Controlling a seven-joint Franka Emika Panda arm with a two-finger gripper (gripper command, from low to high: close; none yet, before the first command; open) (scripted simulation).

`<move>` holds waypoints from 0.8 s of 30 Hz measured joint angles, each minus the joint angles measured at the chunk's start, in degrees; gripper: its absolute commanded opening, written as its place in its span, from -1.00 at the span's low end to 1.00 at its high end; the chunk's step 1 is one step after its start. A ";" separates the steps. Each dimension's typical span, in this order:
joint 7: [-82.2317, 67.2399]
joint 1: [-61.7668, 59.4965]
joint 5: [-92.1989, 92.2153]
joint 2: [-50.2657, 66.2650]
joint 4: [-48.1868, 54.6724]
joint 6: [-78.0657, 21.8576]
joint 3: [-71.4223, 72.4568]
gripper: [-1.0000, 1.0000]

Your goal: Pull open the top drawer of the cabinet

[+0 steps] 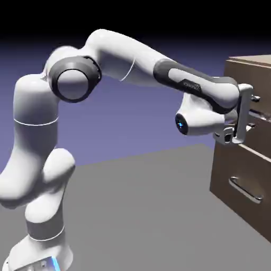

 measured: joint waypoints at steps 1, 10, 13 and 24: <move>0.00 0.00 0.00 0.00 0.00 0.00 0.00 -1.00; 17.60 -3.96 -5.61 18.54 -17.51 -7.12 -0.92 -1.00; 23.03 -3.01 -7.45 24.77 -23.13 -9.34 -3.09 -1.00; 38.76 5.53 -15.29 47.60 -44.31 -14.84 -14.58 -1.00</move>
